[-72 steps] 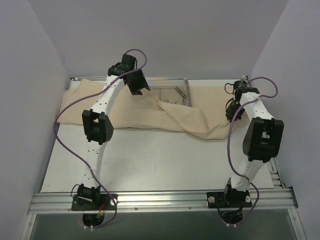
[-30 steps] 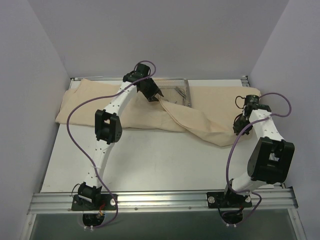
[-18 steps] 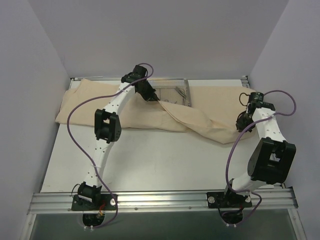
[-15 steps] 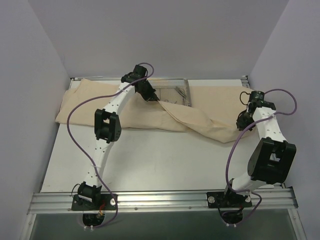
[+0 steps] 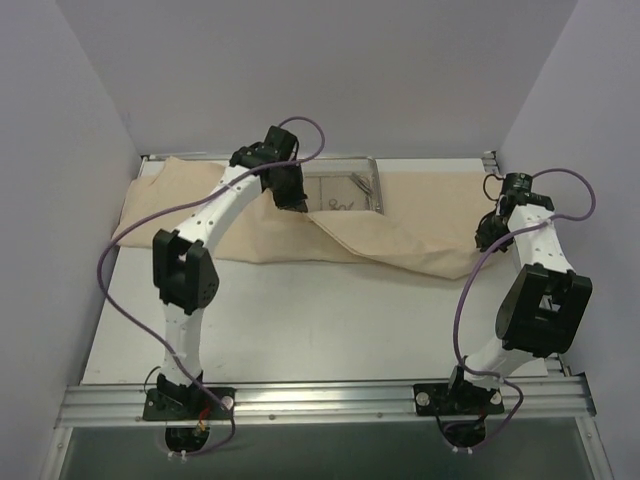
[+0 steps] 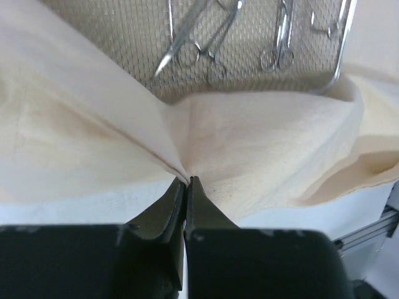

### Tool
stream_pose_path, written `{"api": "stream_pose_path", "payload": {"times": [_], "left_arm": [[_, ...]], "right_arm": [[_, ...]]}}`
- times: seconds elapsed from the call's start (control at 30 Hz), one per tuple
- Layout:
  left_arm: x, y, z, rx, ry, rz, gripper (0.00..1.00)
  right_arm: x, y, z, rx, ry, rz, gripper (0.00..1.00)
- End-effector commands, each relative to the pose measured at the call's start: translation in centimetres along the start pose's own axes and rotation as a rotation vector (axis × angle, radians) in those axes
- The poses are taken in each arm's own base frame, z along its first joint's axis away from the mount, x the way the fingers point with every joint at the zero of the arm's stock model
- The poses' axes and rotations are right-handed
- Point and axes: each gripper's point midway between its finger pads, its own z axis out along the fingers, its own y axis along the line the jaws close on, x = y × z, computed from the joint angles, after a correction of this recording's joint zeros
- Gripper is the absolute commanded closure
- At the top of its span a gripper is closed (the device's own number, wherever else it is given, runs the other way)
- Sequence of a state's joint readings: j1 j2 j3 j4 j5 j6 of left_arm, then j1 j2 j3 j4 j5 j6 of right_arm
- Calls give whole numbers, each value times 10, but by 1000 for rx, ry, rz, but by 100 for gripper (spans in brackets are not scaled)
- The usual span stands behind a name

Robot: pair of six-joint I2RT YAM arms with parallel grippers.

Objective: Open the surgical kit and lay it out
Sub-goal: Open the surgical kit at the center of the board.

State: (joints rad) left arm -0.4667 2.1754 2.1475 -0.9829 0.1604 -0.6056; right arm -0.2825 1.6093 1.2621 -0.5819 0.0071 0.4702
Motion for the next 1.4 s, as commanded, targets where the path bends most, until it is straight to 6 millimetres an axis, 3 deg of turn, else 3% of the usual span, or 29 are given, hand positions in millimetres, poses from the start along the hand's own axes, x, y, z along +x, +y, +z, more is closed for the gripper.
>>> {"api": "stream_pose_path", "payload": {"times": [0.0,0.07,0.13,0.17,0.2,0.3,0.33,0.37,0.43,0.57,0.73,0.83,0.93,1.0,1.03,1.13,1.17,1.23,1.27,1.33,1.37], "left_arm": [[8,-3,-45,-14,-105,148,98],[22,-6,-57,5,-103,157,98],[51,4,-50,-14,-41,167,98],[56,2,-60,2,-60,173,98],[80,16,-50,-27,-3,157,98],[107,14,-58,43,25,123,98],[126,27,-52,25,71,106,98],[131,27,-60,36,70,97,98],[154,36,-57,46,120,54,98],[180,38,-69,91,138,28,94],[206,37,-78,168,198,-10,77],[201,43,-94,150,160,13,59],[168,60,-111,74,58,10,41],[144,71,-120,37,-1,-11,39],[130,89,-122,-3,-22,-62,38],[102,115,-122,-42,-59,-121,37],[88,134,-123,-72,-80,-164,37],[71,152,-120,-84,-95,-209,37],[59,174,-122,-96,-118,-280,38],[44,189,-117,-78,-132,-338,41],[35,206,-119,-96,-157,-384,42]], "right_arm": [[-5,-3,-5,10,3,-10,100],[-1,-7,0,30,26,-14,100],[3,-12,5,45,46,-6,100],[7,-14,10,55,63,-5,100],[8,-15,12,60,70,0,100],[9,-24,21,95,82,4,100],[9,-27,22,107,87,1,100],[7,-34,26,132,86,-2,100],[1,-37,27,139,75,4,100],[0,-42,32,149,68,9,100],[8,-44,33,146,80,1,100],[7,-40,29,122,76,-2,100],[7,-30,24,92,68,-19,100],[6,-21,18,73,55,-38,100],[7,-12,14,57,46,-58,100],[12,12,7,3,38,-99,100],[13,17,6,-6,36,-105,100],[20,31,5,-46,55,-121,100],[24,38,4,-60,60,-136,100],[25,43,2,-77,58,-145,100],[28,48,1,-92,64,-155,99]]}}
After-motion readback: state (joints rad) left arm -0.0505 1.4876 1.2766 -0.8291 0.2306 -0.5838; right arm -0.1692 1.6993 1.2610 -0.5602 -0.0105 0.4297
